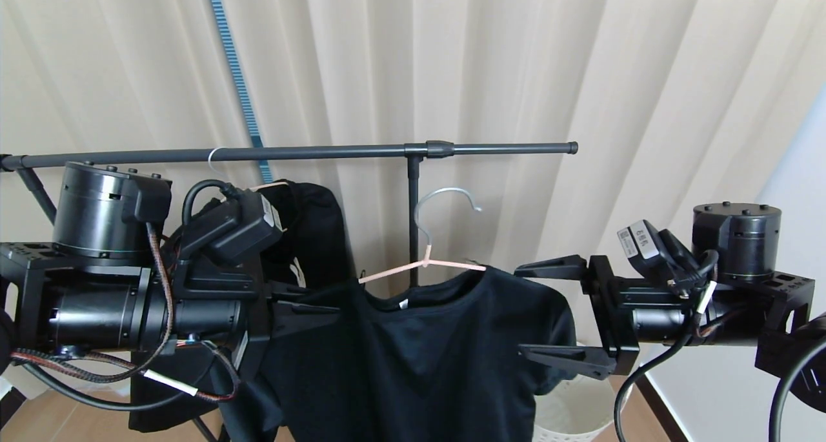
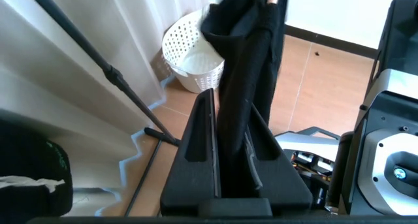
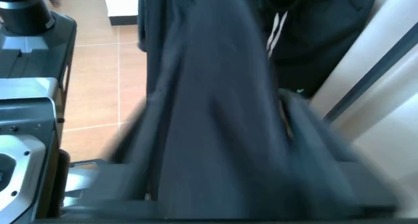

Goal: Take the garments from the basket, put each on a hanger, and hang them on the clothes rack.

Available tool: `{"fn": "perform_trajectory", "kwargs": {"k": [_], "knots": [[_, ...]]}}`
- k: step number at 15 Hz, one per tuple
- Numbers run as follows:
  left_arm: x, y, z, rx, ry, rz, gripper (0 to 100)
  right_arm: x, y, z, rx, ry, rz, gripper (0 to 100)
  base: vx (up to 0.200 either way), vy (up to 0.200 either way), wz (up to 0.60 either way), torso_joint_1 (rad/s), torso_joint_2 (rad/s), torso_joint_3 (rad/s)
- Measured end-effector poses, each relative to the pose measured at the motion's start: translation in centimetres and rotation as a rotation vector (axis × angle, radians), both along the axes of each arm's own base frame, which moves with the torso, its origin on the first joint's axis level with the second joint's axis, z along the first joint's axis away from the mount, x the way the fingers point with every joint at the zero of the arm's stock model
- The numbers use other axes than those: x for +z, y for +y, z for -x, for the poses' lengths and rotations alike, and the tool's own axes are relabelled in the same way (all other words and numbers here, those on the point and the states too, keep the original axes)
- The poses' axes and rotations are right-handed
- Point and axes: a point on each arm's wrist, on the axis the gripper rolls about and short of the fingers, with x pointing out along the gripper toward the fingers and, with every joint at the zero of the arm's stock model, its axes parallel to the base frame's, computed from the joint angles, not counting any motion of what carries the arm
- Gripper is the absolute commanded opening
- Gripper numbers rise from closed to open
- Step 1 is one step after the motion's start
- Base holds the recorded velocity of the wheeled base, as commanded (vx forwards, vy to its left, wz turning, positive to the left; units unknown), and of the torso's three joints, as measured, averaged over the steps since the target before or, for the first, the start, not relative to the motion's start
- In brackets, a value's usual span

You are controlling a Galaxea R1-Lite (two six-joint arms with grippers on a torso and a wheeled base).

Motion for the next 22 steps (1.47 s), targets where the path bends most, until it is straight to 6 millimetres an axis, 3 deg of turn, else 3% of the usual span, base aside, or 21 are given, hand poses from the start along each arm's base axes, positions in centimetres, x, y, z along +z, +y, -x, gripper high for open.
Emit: {"fn": "perform_trajectory", "kwargs": {"k": [10,22], "knots": [[0.5,2.4,2.4,0.069,-0.081,0.039,0,0.5,-0.9,-0.4,-0.037,-0.022,-0.006,100,0.000,0.000,0.00,0.000,0.00,0.000],[1.5,3.9,7.0,0.087,-0.151,0.093,0,-2.0,-3.0,-5.0,-0.151,0.039,0.014,100,0.000,0.000,0.00,0.000,0.00,0.000]]}}
